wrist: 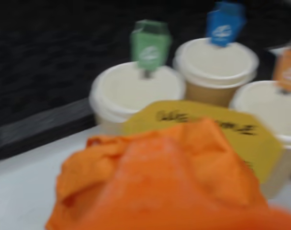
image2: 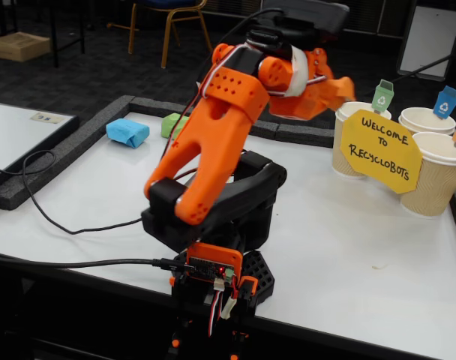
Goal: Sort rubbish by color.
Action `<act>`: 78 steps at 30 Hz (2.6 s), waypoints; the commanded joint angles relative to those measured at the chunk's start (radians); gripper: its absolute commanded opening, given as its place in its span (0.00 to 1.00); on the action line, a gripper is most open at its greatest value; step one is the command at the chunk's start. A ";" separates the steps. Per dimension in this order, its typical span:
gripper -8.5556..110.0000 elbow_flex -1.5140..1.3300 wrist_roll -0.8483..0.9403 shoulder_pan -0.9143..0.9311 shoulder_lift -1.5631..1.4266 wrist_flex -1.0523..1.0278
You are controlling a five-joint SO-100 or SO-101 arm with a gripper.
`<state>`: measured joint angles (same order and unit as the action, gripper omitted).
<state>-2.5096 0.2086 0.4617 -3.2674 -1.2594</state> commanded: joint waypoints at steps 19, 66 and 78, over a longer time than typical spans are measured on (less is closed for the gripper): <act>0.07 -0.058 0.021 0.031 -0.031 0.141; 0.09 1.002 0.021 0.339 1.471 0.440; 0.15 0.997 0.021 0.341 1.471 0.400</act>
<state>-1.6582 0.2086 0.7762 -1.7641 -0.8575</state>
